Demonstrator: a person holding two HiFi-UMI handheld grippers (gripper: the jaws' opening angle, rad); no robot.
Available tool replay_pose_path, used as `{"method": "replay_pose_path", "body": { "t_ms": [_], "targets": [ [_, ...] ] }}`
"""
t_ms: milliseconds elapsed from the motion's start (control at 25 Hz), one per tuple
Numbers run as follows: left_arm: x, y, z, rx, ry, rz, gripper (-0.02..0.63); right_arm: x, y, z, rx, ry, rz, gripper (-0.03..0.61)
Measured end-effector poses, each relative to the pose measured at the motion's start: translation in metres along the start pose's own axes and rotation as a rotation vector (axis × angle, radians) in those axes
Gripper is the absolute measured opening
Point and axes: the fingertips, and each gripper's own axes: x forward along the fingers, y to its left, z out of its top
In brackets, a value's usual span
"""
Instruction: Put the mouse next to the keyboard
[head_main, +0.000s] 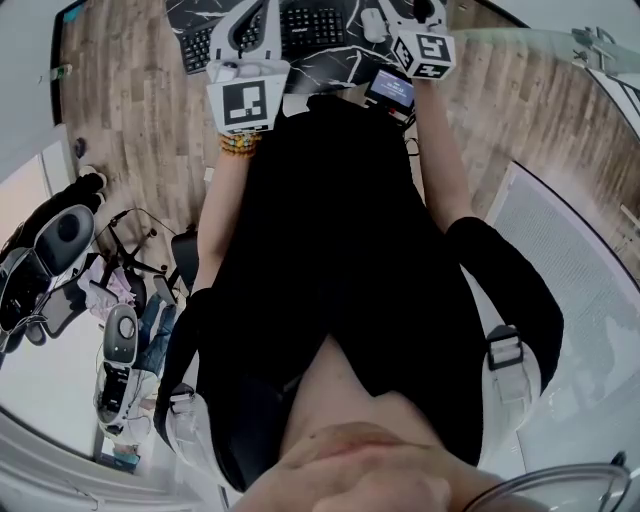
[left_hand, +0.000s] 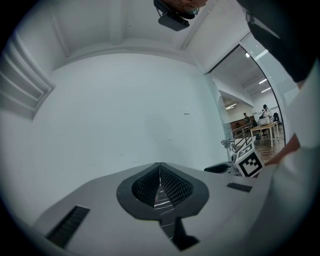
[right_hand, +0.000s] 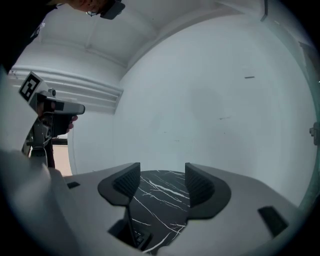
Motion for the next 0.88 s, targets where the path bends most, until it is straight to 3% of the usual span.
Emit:
{"method": "replay_pose_path", "body": {
  "t_ms": [520, 880],
  "targets": [
    [0.016, -0.012, 0.008, -0.012, -0.032, -0.030, 0.014, -0.022, 0.015, 0.084, -0.024, -0.172, 0.020, 0.279],
    [0.025, -0.020, 0.011, 0.010, -0.042, -0.053, 0.014, -0.036, 0.026, 0.117, -0.031, -0.257, 0.019, 0.273]
  ]
}}
